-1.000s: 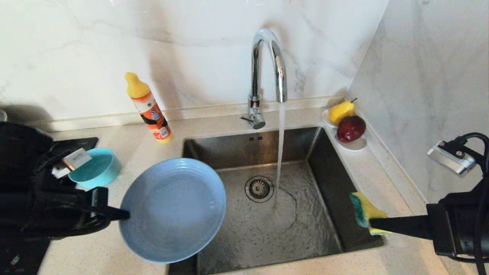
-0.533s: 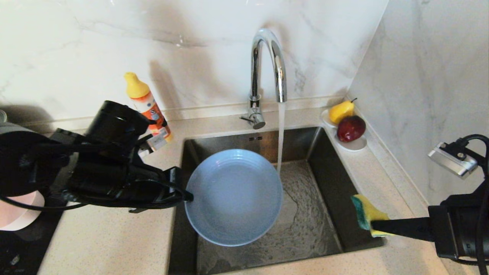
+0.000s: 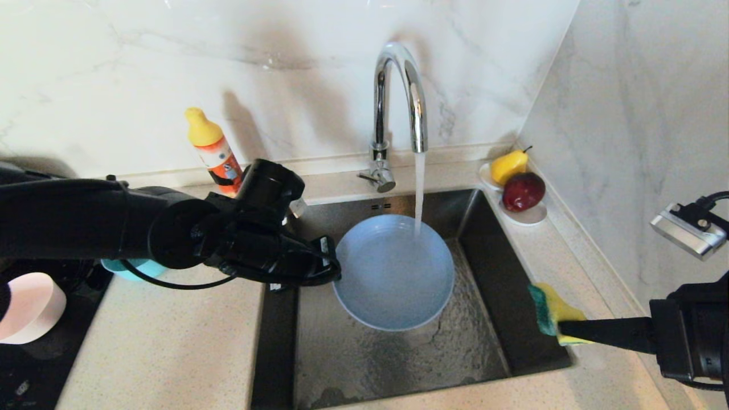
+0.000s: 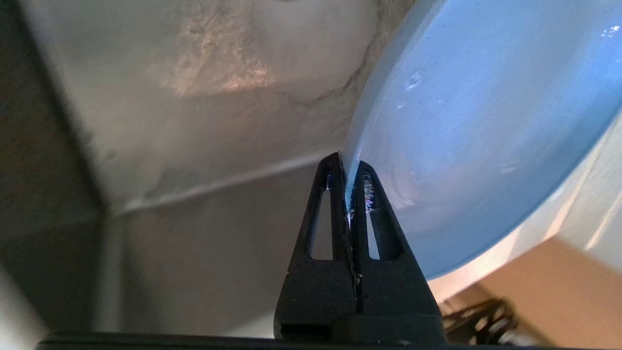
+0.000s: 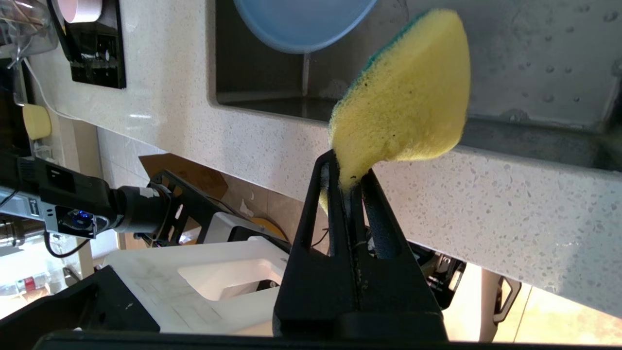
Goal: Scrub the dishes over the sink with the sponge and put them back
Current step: Wash the plate
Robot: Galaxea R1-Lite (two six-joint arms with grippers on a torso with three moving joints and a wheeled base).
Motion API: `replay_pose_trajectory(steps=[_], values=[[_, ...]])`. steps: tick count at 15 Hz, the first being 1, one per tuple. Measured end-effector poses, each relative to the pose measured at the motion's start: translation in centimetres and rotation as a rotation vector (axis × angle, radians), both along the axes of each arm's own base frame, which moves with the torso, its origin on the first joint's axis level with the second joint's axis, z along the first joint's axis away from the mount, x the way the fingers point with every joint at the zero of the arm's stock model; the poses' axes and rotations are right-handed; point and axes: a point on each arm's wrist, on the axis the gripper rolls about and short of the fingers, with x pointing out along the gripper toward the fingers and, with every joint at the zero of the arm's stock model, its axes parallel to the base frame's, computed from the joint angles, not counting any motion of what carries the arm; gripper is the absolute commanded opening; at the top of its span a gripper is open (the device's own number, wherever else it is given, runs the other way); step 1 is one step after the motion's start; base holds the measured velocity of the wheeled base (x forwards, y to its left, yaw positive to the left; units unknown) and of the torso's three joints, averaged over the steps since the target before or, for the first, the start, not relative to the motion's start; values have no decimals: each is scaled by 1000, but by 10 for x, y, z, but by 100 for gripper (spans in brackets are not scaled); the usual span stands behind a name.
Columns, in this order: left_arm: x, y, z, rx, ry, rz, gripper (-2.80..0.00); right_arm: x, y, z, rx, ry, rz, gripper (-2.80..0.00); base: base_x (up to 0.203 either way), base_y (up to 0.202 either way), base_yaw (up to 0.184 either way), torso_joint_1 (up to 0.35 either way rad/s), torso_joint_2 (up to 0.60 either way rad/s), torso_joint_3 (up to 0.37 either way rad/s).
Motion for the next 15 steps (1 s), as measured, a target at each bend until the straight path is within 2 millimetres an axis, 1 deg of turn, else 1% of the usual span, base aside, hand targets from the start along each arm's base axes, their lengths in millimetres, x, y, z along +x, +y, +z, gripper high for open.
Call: replay_pose_trajectory(steps=[3, 6, 10, 13, 15], values=[[19, -14, -4, -19, -5, 5, -280, -1, 0, -2, -5, 2, 3, -280, 0, 0, 0, 0, 0, 0], [32, -30, -7, -38, -8, -1, -280, -1, -1, -2, -4, 0, 5, -280, 0, 0, 0, 0, 0, 0], [30, -49, -18, -27, 13, -43, -280, -2, -1, 0, -1, -9, 4, -280, 0, 0, 0, 0, 0, 0], [29, -50, -23, -5, 26, -17, -280, -2, -1, 2, 3, -14, 6, -280, 0, 0, 0, 0, 0, 0], [30, -48, -23, 53, -8, 48, -280, -4, -2, 2, 5, -17, 6, -280, 0, 0, 0, 0, 0, 0]])
